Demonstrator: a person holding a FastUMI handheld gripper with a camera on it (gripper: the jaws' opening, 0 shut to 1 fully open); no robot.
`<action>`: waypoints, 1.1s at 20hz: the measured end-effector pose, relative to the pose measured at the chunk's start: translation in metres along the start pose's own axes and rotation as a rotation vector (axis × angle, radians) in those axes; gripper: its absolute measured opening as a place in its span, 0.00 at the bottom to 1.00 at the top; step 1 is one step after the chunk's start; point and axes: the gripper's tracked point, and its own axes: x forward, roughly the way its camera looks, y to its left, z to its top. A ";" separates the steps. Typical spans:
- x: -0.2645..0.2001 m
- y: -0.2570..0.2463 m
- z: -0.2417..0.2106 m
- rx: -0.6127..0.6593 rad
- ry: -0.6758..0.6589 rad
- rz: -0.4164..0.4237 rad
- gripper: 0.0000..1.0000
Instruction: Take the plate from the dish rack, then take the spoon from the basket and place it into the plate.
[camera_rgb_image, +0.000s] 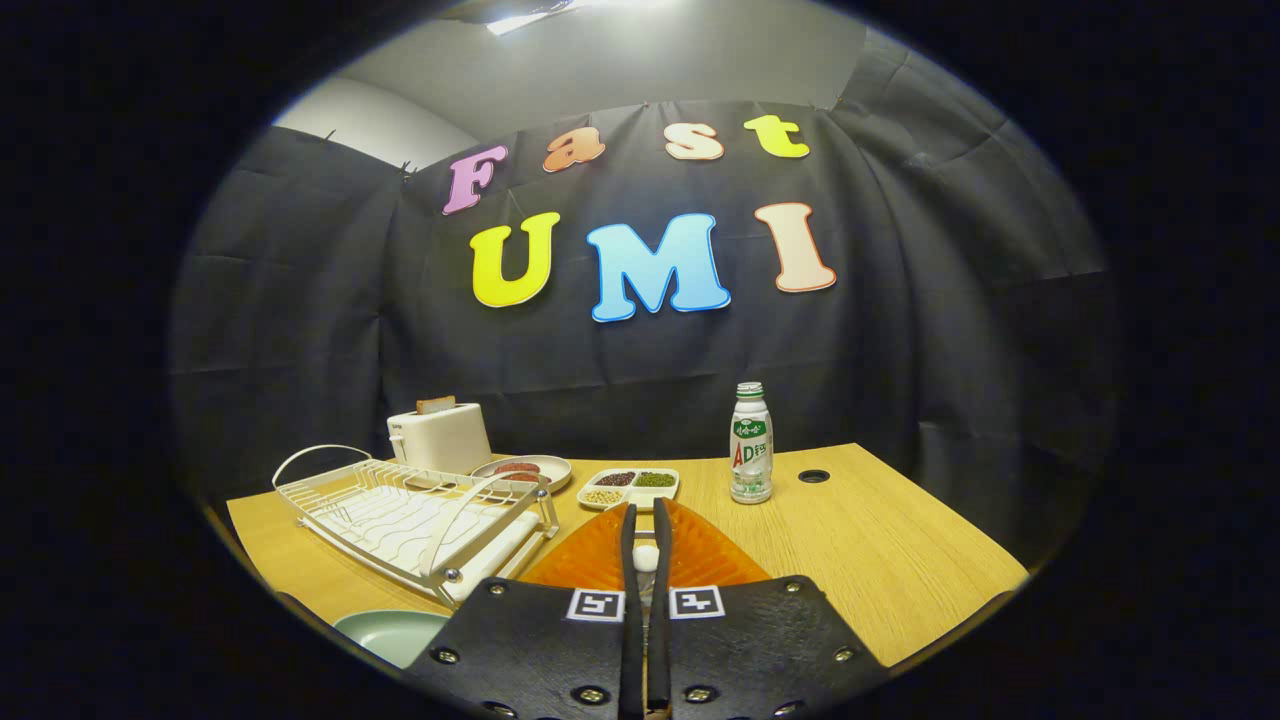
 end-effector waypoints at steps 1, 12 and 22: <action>0.000 0.002 0.007 0.008 0.007 0.000 0.02; -0.031 0.005 0.077 -0.007 0.040 -0.003 0.02; -0.081 0.019 0.134 -0.027 0.056 -0.015 0.02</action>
